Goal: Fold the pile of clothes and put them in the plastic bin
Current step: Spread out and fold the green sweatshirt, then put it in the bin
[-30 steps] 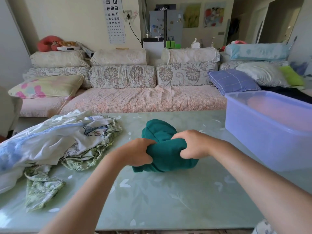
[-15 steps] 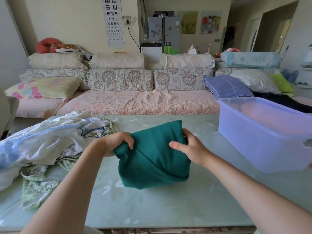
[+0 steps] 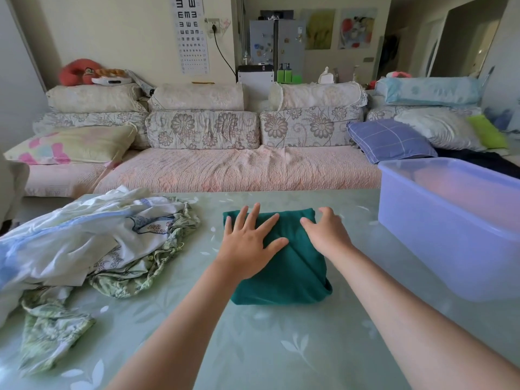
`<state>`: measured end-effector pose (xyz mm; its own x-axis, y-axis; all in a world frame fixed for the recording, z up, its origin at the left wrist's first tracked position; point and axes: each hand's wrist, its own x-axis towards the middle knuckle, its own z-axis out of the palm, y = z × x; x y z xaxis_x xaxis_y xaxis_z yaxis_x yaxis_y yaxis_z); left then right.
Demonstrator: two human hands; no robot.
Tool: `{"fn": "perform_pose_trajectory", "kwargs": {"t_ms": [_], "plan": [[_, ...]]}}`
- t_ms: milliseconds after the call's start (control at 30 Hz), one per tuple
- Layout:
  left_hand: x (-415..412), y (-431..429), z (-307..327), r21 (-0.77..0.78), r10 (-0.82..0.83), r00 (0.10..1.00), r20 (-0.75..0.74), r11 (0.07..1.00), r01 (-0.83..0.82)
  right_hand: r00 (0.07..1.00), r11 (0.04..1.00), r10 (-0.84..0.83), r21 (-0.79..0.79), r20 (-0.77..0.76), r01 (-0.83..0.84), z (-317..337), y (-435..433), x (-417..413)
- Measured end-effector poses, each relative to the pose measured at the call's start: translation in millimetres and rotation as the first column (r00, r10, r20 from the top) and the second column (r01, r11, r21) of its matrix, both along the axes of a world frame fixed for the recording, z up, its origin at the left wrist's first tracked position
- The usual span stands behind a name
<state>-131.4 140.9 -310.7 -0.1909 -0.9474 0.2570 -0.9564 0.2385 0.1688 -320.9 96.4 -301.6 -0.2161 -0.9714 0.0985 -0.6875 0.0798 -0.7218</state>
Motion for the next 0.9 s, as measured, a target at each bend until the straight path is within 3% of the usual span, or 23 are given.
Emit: {"fn": "perform_pose_trajectory", "kwargs": {"t_ms": [33, 100, 167, 233, 300, 400, 467, 533, 633, 800, 900], "plan": [[-1, -7, -1, 0.0, -0.02, 0.999, -0.032, 1.0, 0.02, 0.994, 0.993, 0.003, -0.119, -0.106, -0.016, 0, -2, 0], [-1, -21, -5, 0.001, -0.071, 0.986, -0.153, 0.997, 0.072, 0.939, 0.895, 0.139, -0.365, -0.315, -0.256, 0, -5, 0], [1, -29, -15, -0.023, -0.094, 0.95, -0.297, 0.996, 0.092, 0.819, 0.798, 0.366, -0.304, -0.441, -0.521, -3, -9, 2], [2, -35, -27, -0.055, -0.042, 0.919, -0.392, 0.998, 0.022, 0.747, 0.805, 0.503, -0.077, -0.435, -0.588, -12, -11, 4], [3, -40, -33, -0.055, 0.039, 0.91, -0.414, 0.996, -0.067, 0.778, 0.836, 0.53, 0.054, -0.337, -0.546, -20, -18, 1], [1, -45, -30, 0.105, 0.069, 0.899, -0.433, 0.994, -0.026, 0.863, 0.872, 0.485, 0.155, -0.14, -0.465, -25, -28, -7], [2, -45, -27, 0.203, 0.094, 0.878, -0.469, 0.979, 0.003, 0.905, 0.896, 0.423, 0.172, -0.05, -0.409, -25, -35, -10], [4, -47, -25, 0.234, 0.122, 0.896, -0.428, 0.972, -0.021, 0.928, 0.923, 0.368, 0.14, -0.054, -0.358, -20, -41, -11], [3, -52, -14, 0.139, 0.116, 0.969, -0.217, 0.986, -0.087, 0.966, 0.965, 0.249, 0.103, -0.066, -0.241, -16, -53, -13], [-22, -59, -1, 0.042, 0.074, 0.926, -0.37, 0.997, -0.063, 0.995, 0.979, 0.088, 0.188, -0.05, -0.078, -20, -78, -18], [-26, -63, -15, -0.036, 0.029, 0.955, -0.296, 0.998, -0.042, 0.993, 0.978, 0.109, 0.182, -0.036, -0.101, -25, -89, -18]]}}
